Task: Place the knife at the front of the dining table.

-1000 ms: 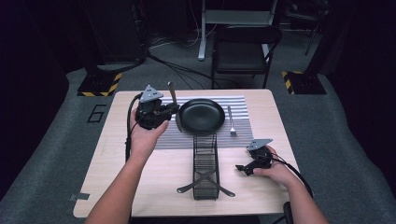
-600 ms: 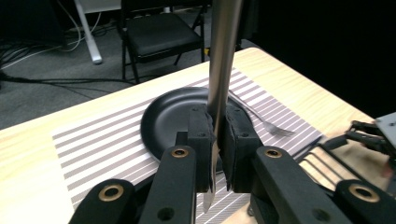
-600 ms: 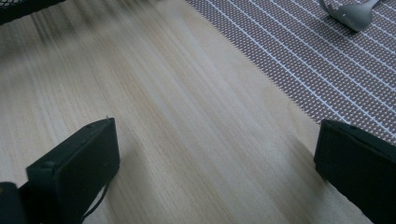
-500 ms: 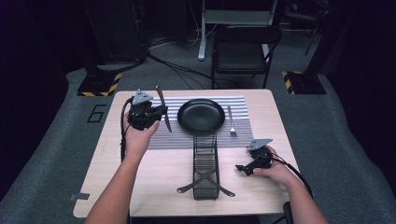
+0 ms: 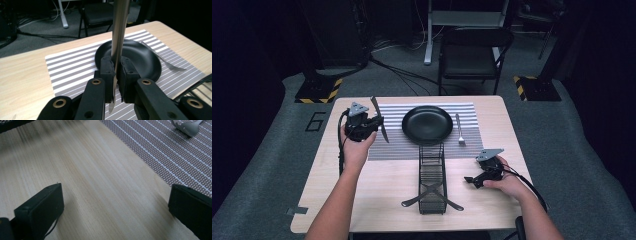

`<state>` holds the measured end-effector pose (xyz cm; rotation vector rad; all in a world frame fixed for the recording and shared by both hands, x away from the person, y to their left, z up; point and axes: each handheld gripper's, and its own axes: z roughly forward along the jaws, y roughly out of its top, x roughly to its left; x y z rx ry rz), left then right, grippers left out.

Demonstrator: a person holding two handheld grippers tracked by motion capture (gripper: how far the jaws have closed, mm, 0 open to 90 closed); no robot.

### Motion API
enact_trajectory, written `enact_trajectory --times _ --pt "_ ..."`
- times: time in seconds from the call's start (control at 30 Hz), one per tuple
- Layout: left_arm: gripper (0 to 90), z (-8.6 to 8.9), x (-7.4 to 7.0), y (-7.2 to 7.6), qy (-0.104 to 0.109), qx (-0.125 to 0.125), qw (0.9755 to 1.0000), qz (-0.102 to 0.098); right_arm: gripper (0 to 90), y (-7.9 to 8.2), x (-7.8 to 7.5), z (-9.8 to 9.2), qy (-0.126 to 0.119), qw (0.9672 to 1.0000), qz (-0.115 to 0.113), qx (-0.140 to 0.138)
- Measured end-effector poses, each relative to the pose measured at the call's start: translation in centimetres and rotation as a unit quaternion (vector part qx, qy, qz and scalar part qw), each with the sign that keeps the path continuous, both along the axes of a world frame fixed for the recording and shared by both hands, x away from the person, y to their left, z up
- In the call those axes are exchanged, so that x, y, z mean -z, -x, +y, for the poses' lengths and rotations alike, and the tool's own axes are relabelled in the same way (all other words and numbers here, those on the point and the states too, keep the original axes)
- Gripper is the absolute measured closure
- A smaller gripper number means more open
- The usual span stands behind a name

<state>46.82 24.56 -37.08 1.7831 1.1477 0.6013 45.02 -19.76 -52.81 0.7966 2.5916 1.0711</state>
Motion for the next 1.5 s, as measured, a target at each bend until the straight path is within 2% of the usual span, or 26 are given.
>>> enact_trajectory --times 0.37,0.43,0.7,0.87,1.23,1.5 --pt "82.8 0.5 2.5 -1.1 -0.009 -0.015 0.9996 0.024 0.0 0.0 0.0 0.0 0.0 1.0 0.0 0.0" --pt "82.8 0.5 2.8 -1.2 -0.018 -0.013 0.9993 0.029 0.0 0.0 0.0 0.0 0.0 1.0 0.0 0.0" --pt "82.8 0.3 3.8 -1.5 -0.013 -0.016 0.9988 0.045 0.0 0.0 0.0 0.0 0.0 1.0 0.0 0.0" --pt "82.8 0.1 4.2 -1.8 -0.019 -0.01 0.9981 0.057 0.0 0.0 0.0 0.0 0.0 1.0 0.0 0.0" --pt "82.9 -0.1 4.6 -3.4 -0.005 -0.018 0.9979 0.063 0.0 0.0 0.0 0.0 0.0 1.0 0.0 0.0" --pt "83.0 0.3 5.3 -4.4 0.025 -0.032 0.9971 0.064 0.0 0.0 0.0 0.0 0.0 1.0 0.0 0.0"
